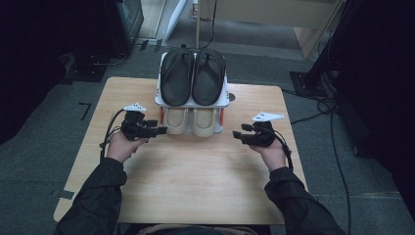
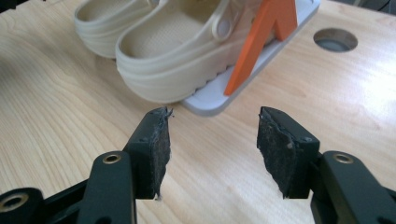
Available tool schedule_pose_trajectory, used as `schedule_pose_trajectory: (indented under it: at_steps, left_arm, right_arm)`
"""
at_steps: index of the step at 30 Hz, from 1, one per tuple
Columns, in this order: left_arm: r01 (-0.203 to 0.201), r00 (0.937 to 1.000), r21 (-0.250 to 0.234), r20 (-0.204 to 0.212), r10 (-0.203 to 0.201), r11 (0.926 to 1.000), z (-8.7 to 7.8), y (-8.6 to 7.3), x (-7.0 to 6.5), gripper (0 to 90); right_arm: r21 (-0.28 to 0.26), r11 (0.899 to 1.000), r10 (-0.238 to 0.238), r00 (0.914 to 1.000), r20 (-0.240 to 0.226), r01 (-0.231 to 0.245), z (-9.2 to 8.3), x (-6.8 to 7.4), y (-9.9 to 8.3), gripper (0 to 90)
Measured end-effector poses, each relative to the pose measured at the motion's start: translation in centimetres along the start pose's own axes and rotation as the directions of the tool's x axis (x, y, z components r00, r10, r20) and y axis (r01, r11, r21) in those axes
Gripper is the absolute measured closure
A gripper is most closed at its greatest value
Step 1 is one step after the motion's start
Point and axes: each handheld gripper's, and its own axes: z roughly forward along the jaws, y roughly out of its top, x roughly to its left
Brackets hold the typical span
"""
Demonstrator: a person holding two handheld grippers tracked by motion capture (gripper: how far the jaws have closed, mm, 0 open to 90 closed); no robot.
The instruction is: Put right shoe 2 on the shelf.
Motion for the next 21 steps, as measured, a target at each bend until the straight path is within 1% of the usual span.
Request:
schedule_pose_trajectory:
  at_steps: [2, 3, 4, 5, 6, 7, 8, 10, 12, 13, 14, 15, 18, 21]
  left_arm:
    - [-0.006, 1.0, -0.007, -0.005, 0.005, 1.0, 0.1, 0.0, -0.1, 37.1]
    - [-0.002, 1.0, -0.011, -0.003, 0.002, 0.9999, 0.1, 0.1, -0.2, 36.9]
    - [-0.002, 1.0, -0.015, 0.001, 0.002, 0.9999, 0.1, 0.1, -0.3, 36.9]
    - [-0.005, 1.0, -0.019, 0.003, 0.005, 0.9998, 0.1, 0.1, -0.3, 36.9]
    - [-0.001, 1.0, -0.023, 0.006, 0.001, 0.9997, 0.1, 0.2, -0.4, 37.0]
    - [-0.004, 0.9999, -0.022, 0.009, 0.005, 0.9998, 0.1, 0.2, -0.4, 37.0]
    - [-0.007, 0.9999, -0.02, 0.009, 0.007, 0.9998, 0.2, 0.2, -0.5, 37.0]
    - [-0.019, 0.9997, -0.018, 0.014, 0.019, 0.9997, 0.3, 0.2, -0.7, 37.0]
    - [-0.032, 0.9993, -0.014, 0.019, 0.032, 0.9994, 0.5, 0.3, -0.9, 36.9]
    - [-0.035, 0.999, -0.012, 0.029, 0.035, 0.9993, 0.6, 0.3, -1.0, 36.9]
    - [-0.037, 0.9984, -0.012, 0.041, 0.038, 0.9992, 0.7, 0.3, -1.1, 36.9]
    - [-0.041, 0.998, -0.009, 0.048, 0.041, 0.9991, 0.9, 0.4, -1.2, 36.9]
    - [-0.058, 0.9973, 0.003, 0.045, 0.058, 0.9983, 1.2, 0.4, -1.5, 36.5]
    - [-0.068, 0.9964, 0.014, 0.052, 0.067, 0.9976, 1.6, 0.4, -1.8, 36.3]
  right_arm:
    - [0.022, 1.0, 0.007, 1.0, 0.005, -0.007, -0.1, 0.1, -0.4, 43.6]
    - [0.031, 1.0, 0.002, 1.0, 0.008, -0.002, -0.1, 0.1, -0.5, 42.4]
    - [0.025, 1.0, 0.0, 0.9999, 0.014, 0.0, -0.2, 0.2, -0.7, 42.5]
    - [0.003, 1.0, -0.004, 0.9998, 0.019, 0.004, -0.4, 0.3, -1.0, 43.1]
    - [-0.011, 1.0, 0.01, 0.9999, 0.011, -0.01, -0.4, 0.4, -1.3, 43.6]
    - [-0.005, 1.0, 0.028, 0.9996, -0.007, -0.028, -0.4, 0.4, -1.4, 43.5]
    - [0.009, 0.999, 0.042, 0.999, -0.016, -0.042, -0.4, 0.5, -1.5, 43.4]
    - [0.007, 1.0, 0.026, 0.9995, -0.018, -0.026, -0.2, 0.7, -1.6, 43.3]
    - [0.01, 1.0, 0.027, 0.9991, -0.032, -0.027, 0.1, 1.1, -1.6, 43.0]
    - [0.005, 1.0, 0.011, 0.9992, -0.037, -0.011, 0.2, 1.1, -1.5, 43.0]
    - [-0.001, 1.0, 0.009, 0.9992, -0.039, -0.01, 0.4, 1.3, -1.5, 43.1]
    - [-0.007, 1.0, -0.002, 0.9991, -0.043, 0.002, 0.5, 1.3, -1.4, 43.0]
    - [-0.023, 1.0, 0.004, 0.9987, -0.052, -0.005, 0.7, 1.2, -1.4, 42.9]
    - [-0.017, 1.0, 0.015, 0.9988, -0.047, -0.016, 0.8, 0.9, -1.5, 42.9]
